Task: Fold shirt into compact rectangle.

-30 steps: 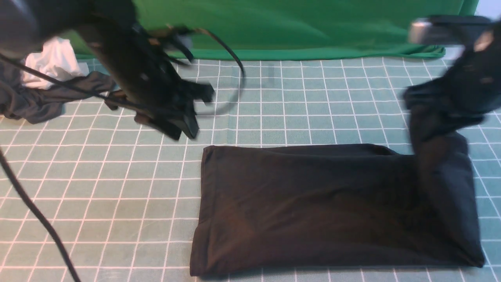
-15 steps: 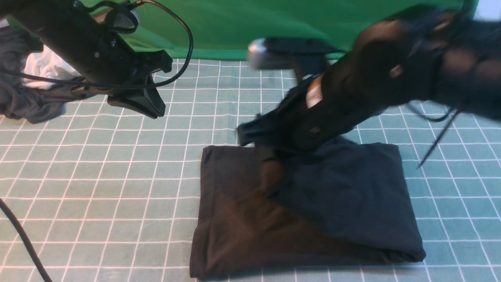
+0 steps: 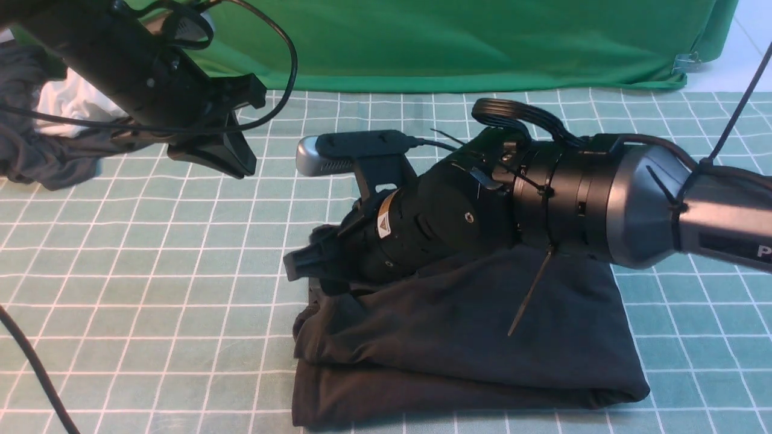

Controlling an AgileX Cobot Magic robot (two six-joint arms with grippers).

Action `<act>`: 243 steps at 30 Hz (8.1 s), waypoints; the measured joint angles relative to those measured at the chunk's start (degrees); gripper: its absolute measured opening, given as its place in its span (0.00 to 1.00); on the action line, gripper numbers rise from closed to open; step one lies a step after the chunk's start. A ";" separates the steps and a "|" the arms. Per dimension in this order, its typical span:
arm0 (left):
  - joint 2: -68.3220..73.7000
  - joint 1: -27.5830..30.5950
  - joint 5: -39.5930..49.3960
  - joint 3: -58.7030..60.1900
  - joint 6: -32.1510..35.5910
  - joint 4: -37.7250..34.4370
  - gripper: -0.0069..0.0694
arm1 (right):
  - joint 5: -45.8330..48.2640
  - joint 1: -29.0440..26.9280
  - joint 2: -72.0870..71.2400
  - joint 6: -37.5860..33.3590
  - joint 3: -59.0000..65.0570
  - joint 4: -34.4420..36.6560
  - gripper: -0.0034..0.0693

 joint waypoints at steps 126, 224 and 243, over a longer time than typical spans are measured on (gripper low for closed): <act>-12.95 -22.32 -13.76 10.86 -14.84 21.01 0.12 | -20.39 -37.05 -106.58 -20.43 77.74 -15.18 0.18; -102.45 5.13 -53.83 89.23 -4.71 20.50 0.14 | -13.67 -47.03 -108.75 -20.38 80.69 -15.05 0.37; -102.45 2.26 -53.55 89.23 -4.71 20.54 0.14 | -13.67 -47.03 -108.75 -20.38 80.69 -15.03 0.37</act>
